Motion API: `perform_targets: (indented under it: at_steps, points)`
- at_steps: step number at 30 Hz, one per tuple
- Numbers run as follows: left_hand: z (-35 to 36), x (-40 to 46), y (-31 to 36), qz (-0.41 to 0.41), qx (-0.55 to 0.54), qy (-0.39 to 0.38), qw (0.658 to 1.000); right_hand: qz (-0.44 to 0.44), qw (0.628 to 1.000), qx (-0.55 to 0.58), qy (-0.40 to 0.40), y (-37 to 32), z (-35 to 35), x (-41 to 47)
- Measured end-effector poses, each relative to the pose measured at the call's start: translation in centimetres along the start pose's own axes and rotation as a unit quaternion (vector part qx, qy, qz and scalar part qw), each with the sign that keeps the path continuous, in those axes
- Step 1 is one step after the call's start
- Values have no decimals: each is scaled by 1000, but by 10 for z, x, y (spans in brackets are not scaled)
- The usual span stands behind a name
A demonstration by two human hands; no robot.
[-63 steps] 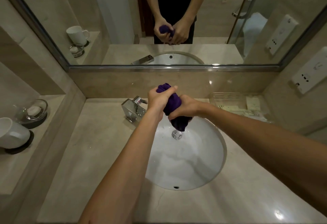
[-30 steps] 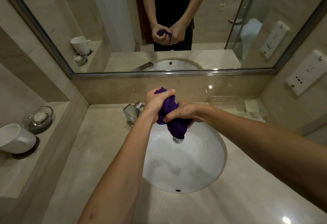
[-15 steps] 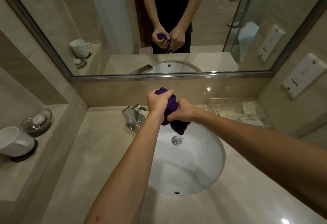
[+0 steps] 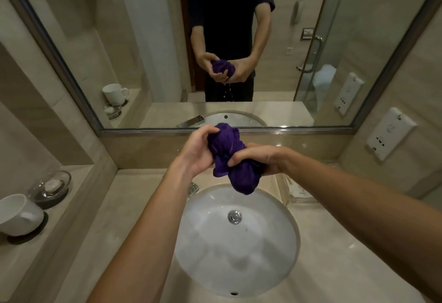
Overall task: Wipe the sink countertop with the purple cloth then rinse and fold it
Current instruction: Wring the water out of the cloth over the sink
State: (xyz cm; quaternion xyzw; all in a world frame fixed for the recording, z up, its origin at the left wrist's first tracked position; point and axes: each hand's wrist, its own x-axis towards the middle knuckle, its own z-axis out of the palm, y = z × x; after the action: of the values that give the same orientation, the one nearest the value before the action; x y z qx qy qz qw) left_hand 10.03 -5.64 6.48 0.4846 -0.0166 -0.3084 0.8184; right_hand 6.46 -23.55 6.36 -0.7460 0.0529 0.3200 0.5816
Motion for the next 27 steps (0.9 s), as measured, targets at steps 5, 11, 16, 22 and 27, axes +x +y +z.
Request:
perform_targets:
  at_steps: [5, 11, 16, 22, 27]
  points:
    - [-4, 2, 6, 27, 50, -94, 994, 12, 996, 87, -32, -17, -6, -18]
    - [14, 6, 3, 107, -69, -62, 990, 22, 991, 132, -7, -29, 2, -15]
    - [26, 19, 9, 88, -12, 137, 987, 39, 999, 18, 12, -36, 2, -13]
    - [27, 22, 3, 84, 67, 216, 970, -9, 994, -98, 44, -34, 12, 3]
    - [28, 21, 5, 93, 98, 231, 964, -58, 972, -204, 99, -33, 16, 14]
